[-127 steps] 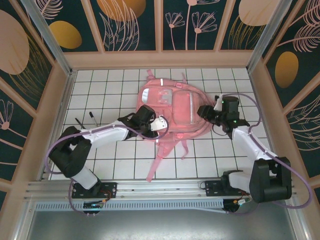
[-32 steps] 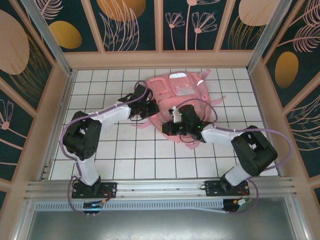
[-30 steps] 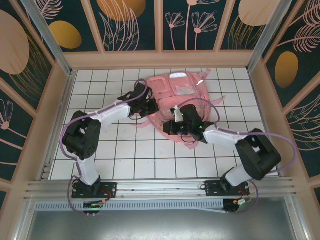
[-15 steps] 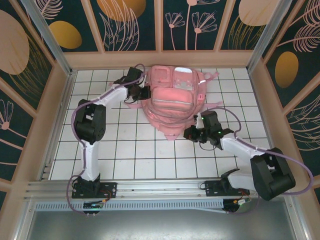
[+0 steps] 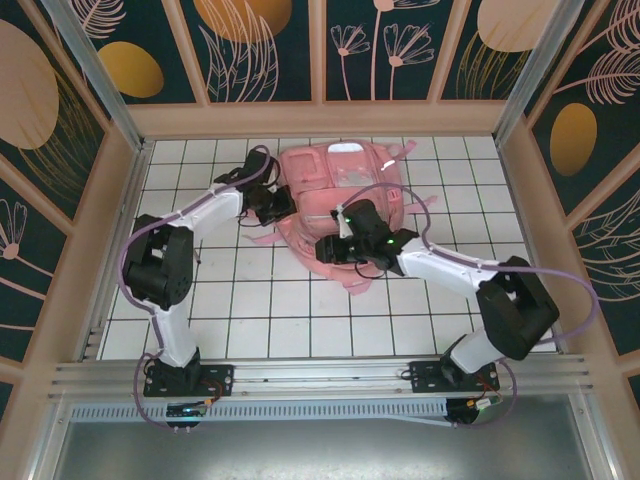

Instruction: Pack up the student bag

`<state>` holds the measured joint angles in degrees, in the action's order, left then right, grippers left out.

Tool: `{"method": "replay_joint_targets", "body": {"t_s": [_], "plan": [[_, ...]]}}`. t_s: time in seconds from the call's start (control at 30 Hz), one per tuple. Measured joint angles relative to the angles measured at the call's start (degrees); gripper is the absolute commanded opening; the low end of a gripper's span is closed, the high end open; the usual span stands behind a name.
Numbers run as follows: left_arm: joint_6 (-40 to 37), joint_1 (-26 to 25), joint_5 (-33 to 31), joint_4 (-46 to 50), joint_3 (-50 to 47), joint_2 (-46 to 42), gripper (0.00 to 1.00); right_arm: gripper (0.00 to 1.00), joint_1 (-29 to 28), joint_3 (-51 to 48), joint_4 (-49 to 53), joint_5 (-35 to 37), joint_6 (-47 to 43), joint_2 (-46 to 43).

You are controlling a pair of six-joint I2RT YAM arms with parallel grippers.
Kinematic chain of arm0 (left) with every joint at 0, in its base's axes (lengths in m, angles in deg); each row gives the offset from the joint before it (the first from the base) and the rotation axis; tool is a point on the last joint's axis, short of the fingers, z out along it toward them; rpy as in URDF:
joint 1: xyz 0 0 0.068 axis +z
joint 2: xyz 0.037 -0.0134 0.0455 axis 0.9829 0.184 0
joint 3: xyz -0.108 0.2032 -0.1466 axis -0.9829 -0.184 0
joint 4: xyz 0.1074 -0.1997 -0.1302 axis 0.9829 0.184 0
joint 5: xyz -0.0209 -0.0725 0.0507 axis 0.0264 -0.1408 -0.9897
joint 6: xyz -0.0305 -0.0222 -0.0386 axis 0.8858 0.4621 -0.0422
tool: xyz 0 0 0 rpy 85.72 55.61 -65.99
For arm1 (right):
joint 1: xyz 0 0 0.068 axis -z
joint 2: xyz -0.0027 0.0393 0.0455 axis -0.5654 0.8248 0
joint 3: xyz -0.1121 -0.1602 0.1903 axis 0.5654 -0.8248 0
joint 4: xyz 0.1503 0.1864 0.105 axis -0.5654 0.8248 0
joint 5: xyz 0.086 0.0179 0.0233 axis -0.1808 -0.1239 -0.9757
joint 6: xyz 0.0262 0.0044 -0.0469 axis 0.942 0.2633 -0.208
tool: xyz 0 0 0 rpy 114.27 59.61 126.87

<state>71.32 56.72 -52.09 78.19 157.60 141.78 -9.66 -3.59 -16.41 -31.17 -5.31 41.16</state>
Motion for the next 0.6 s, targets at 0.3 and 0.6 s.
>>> {"method": "replay_joint_targets", "body": {"t_s": [0.3,0.6], "plan": [[7.76,-2.23,1.57,-1.64,-1.90,-1.79,0.00,0.36,-11.96,6.64,4.92,18.75,3.10,4.59],[9.66,-4.02,2.56,-3.52,-1.88,-1.79,0.00,0.39,-14.51,19.45,19.67,37.77,12.55,14.62]]}}
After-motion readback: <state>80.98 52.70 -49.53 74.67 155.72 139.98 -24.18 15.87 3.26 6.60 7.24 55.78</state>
